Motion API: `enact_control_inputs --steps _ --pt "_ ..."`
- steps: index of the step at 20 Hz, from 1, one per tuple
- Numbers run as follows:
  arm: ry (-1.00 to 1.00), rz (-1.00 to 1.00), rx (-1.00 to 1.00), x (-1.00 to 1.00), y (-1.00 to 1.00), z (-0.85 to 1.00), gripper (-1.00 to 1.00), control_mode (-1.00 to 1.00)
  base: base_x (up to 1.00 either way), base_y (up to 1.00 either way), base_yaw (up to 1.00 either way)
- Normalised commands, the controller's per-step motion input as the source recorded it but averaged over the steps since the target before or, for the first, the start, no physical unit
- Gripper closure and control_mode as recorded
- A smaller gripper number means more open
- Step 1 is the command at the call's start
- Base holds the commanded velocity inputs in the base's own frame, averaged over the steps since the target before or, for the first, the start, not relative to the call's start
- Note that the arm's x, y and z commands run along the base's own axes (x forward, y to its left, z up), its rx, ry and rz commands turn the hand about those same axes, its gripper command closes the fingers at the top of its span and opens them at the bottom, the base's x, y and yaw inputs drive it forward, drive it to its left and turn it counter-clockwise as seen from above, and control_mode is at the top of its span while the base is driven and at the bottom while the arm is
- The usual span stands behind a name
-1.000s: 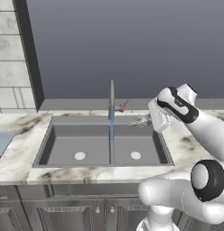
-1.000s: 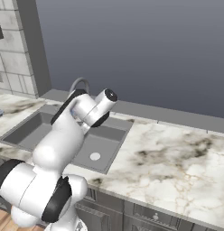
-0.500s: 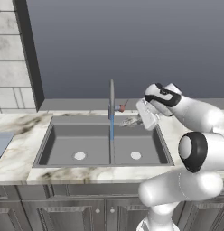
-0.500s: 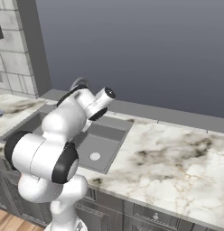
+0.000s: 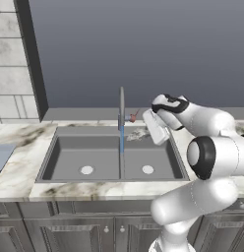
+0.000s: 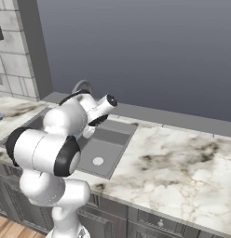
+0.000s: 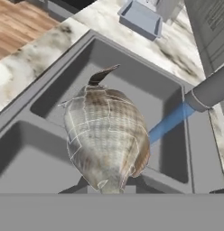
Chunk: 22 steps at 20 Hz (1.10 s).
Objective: Take the fish out of the fridge, briefly rinse it in the sink, and place it on the tray next to the sink.
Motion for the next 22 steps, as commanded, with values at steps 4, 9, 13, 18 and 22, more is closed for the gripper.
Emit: enact_control_inputs --steps 4,9,13,18,22 --pt "-0.32 0.01 0.07 0.0 0.0 -0.03 1.0 -1.0 0.0 0.0 0.0" --pt "-0.22 0.0 0.14 0.16 0.0 -0.03 1.0 -1.0 0.0 0.0 0.0" --pt "-0.14 0.0 0.15 0.29 0.0 -0.04 1.0 -1.0 0.0 0.0 0.0" --pt "0.0 0.01 0.05 0.19 0.0 -0.23 1.0 -1.0 0.0 0.0 0.0" --pt "0.0 0.0 -0.01 0.0 -0.01 -0.34 1.0 -1.0 0.0 0.0 0.0"
